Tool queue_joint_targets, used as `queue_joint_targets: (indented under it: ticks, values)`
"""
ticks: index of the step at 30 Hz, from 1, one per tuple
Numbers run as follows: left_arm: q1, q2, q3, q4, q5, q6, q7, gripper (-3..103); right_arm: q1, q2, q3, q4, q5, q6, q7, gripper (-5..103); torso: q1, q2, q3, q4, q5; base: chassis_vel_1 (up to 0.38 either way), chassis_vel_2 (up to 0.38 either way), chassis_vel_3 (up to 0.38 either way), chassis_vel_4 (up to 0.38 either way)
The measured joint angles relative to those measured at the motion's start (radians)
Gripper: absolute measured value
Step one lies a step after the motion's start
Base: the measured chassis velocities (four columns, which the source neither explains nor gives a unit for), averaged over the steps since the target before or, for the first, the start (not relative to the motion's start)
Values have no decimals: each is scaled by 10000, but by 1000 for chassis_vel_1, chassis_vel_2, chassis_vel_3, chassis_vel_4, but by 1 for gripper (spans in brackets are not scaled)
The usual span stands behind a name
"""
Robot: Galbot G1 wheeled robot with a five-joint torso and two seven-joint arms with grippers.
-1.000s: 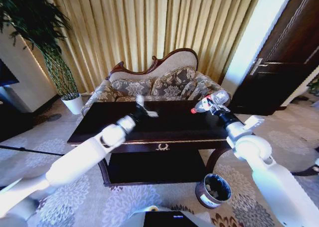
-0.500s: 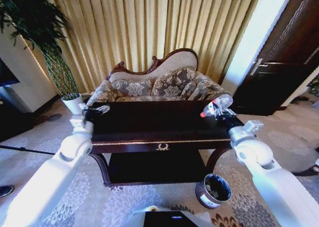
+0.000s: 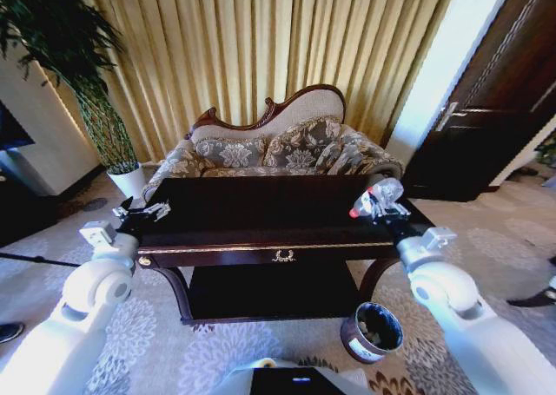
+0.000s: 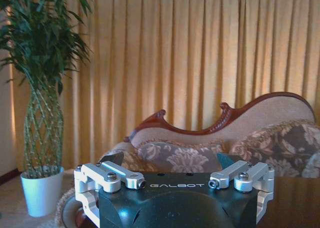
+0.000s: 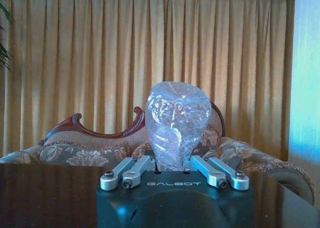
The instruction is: Move to the front of the table and place the trash on the table into the trash bin.
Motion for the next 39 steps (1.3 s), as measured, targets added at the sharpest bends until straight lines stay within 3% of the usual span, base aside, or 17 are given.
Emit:
queue_joint_targets:
  ticks: [12,27,39]
  values:
    - [154,95,86,-258,-13,176,5,100,-606,295,323,541,-36,-12,10,20,1,-1,2,1,-2,21,-24,-15,24]
    - [329,90,78,-260,281,126,184,100,-772,530,428,713,-35,-13,6,20,-1,0,0,3,-1,154,-149,-146,150]
    - [500,-151,151,-262,522,80,292,100,-768,1057,139,-674,-342,0,-41,20,0,-2,1,1,-1,77,-75,-73,75]
